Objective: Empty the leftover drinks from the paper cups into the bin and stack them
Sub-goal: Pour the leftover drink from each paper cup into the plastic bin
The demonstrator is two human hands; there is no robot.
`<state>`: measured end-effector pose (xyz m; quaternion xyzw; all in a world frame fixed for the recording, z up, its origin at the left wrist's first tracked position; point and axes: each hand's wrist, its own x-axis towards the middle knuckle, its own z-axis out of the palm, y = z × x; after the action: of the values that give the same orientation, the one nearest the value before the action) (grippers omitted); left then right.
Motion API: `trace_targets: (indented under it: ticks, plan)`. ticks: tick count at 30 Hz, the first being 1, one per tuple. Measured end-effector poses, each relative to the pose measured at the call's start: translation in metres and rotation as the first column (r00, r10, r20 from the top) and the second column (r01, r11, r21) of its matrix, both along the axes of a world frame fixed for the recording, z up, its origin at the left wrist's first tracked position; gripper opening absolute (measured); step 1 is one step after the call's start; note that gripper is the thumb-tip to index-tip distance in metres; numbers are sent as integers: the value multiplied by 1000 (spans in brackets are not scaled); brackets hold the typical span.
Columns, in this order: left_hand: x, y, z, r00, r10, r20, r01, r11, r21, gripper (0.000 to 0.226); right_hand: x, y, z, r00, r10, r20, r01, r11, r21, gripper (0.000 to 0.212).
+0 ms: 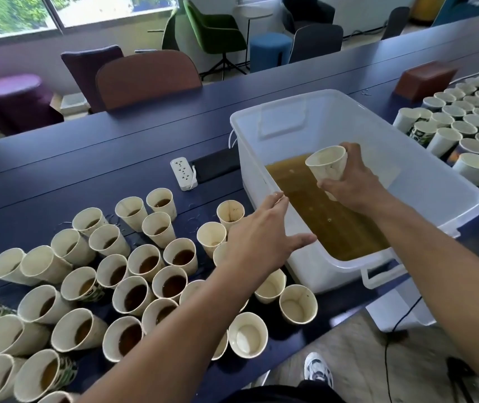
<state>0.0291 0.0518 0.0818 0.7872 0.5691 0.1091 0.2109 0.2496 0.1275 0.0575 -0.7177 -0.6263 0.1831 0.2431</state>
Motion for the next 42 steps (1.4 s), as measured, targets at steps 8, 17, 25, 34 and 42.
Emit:
trace_targets:
  ticks: [8,17,25,34,42]
  plan:
    - [3,-2,3,998,9,-55,-11,999,-36,90,-1,3,-2,999,-49,4,49,999,-19,74]
    - [2,-3,2,999,21,-46,-23,998,-50,90,-3,1,-1,989,46,140,-38,997,-60,65]
    - [3,-4,2,999,23,-37,-25,998,-50,90,-3,0,-2,966,61,253,-43,996,-78,62]
    - [3,-3,-1,999,29,-33,-30,998,-49,90,1,1,-5,946,39,323,-31,999,-29,58]
    - [3,-3,-2,999,29,-27,-31,997,-64,90,1,1,-7,938,26,344,-51,997,62,56]
